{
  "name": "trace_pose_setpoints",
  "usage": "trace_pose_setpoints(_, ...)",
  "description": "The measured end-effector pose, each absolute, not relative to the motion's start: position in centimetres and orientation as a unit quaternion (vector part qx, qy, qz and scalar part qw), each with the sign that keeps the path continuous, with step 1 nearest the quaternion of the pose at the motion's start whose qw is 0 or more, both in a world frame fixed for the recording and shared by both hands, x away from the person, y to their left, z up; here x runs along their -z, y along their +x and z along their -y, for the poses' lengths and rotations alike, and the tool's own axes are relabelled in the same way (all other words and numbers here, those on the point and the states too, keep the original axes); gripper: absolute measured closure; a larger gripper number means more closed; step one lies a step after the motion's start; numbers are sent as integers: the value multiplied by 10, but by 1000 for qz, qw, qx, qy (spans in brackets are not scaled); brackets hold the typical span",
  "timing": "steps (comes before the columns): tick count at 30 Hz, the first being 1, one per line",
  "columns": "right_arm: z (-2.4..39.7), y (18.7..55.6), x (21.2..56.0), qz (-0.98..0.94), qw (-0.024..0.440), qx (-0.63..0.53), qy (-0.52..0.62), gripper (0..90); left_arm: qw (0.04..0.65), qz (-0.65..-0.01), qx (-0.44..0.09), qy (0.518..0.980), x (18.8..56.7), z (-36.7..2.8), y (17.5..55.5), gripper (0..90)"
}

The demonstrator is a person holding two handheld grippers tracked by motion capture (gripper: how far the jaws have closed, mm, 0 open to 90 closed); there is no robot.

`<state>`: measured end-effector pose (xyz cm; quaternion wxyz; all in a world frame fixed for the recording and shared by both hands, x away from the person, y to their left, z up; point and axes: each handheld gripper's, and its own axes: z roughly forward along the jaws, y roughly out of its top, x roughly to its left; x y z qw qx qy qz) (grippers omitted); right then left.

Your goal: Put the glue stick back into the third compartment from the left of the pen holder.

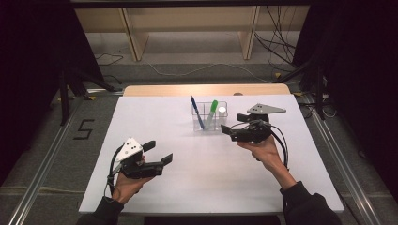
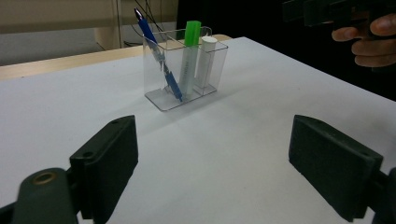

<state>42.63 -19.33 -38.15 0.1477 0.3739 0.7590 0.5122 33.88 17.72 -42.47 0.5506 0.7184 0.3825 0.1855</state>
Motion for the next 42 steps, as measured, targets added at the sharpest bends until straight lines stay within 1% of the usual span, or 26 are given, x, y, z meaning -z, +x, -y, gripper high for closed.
trace_pose_setpoints(11, 204, 407, 388, -757, 146, -519, 370, 174, 548, -381, -179, 723, 425, -177, 339, 154)
trace_pose_setpoints(17, 209, 399, 392, -756, 150, -522, 366, 174, 547, -380, -177, 724, 425, -177, 339, 154)
trace_pose_setpoints(20, 211, 396, 394, -759, 160, -516, 363, 174, 547, -378, -176, 726, 425, -177, 339, 154)
trace_pose_setpoints(22, 213, 394, 396, -757, 155, -519, 365, 175, 547, -378, -175, 726, 425, -176, 338, 154)
trace_pose_setpoints(42, 230, 363, 411, -752, 157, -533, 354, 181, 547, -373, -165, 731, 425, -176, 338, 154)
